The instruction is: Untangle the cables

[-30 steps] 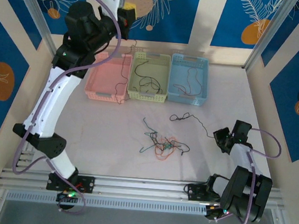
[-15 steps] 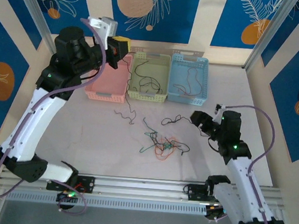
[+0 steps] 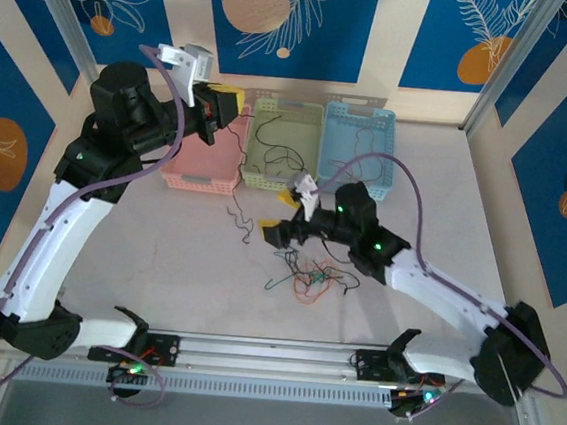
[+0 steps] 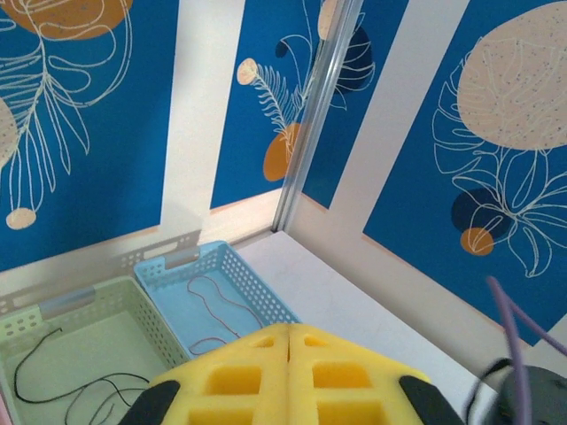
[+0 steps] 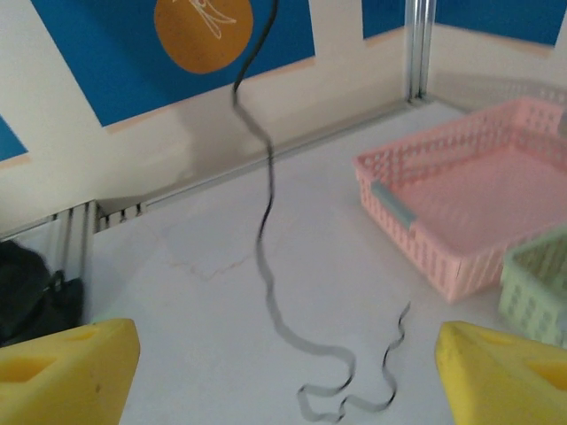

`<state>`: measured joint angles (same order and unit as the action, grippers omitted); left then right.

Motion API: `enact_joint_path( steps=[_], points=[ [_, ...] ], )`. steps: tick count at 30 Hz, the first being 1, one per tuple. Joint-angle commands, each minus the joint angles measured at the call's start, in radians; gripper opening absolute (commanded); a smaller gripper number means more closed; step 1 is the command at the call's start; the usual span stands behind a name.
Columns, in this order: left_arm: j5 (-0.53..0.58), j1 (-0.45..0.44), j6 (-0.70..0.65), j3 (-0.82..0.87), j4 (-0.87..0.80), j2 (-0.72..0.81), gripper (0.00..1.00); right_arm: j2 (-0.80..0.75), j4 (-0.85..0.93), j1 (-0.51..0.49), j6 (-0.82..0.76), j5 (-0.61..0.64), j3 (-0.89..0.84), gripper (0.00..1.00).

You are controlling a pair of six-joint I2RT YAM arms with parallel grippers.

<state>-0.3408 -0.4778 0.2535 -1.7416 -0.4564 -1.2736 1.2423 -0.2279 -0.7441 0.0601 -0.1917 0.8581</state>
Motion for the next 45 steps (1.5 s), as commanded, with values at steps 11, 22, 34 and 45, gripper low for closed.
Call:
enact_joint_path(
  steps=[11,22,34,45],
  points=[
    [-0.017,0.004,-0.015,-0.016,-0.051,0.055,0.0,0.319,-0.174,-0.016,-0.033,-0.232,0.243,0.76],
    [-0.017,0.004,-0.012,-0.02,-0.046,0.055,0.0,0.377,-0.091,-0.031,-0.042,-0.262,0.279,0.39],
    [0.005,0.004,-0.019,0.053,-0.05,0.133,0.15,0.322,-0.08,-0.006,0.029,-0.193,0.328,0.0],
    [0.238,0.004,-0.086,0.428,-0.272,0.489,1.0,0.263,0.016,0.106,-0.016,-0.137,0.568,0.0]
  ],
)
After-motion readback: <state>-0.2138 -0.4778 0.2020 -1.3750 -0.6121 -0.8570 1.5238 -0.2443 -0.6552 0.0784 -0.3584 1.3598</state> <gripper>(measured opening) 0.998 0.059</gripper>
